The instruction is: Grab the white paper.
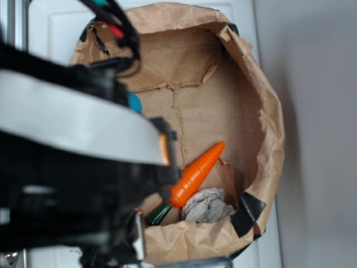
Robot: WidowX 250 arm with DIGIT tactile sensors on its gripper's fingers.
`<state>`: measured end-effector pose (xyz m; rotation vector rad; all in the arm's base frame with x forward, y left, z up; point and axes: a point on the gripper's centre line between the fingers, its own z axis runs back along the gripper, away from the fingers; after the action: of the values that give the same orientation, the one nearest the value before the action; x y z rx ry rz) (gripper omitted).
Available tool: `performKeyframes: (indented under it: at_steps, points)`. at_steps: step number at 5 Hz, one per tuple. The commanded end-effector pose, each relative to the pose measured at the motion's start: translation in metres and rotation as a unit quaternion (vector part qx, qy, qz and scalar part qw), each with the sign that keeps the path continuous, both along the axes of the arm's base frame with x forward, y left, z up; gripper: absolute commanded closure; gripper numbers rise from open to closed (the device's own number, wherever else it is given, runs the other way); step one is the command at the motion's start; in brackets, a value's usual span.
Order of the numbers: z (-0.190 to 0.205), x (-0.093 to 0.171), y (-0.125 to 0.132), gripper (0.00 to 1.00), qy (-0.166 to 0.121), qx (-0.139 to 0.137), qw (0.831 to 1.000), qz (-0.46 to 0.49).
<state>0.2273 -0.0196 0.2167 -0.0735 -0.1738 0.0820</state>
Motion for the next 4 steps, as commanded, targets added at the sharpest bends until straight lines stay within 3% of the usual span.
performKeyframes:
  at_steps: [1,2,4]
  points:
    - [-0.031,0.051,0.035,0.00,-0.049,0.000,0.997,-0.067]
    - [-0.050,0.058,0.047,0.00,-0.047,0.024,0.997,-0.063]
    - [-0.050,0.058,0.047,0.00,-0.047,0.024,0.997,-0.063]
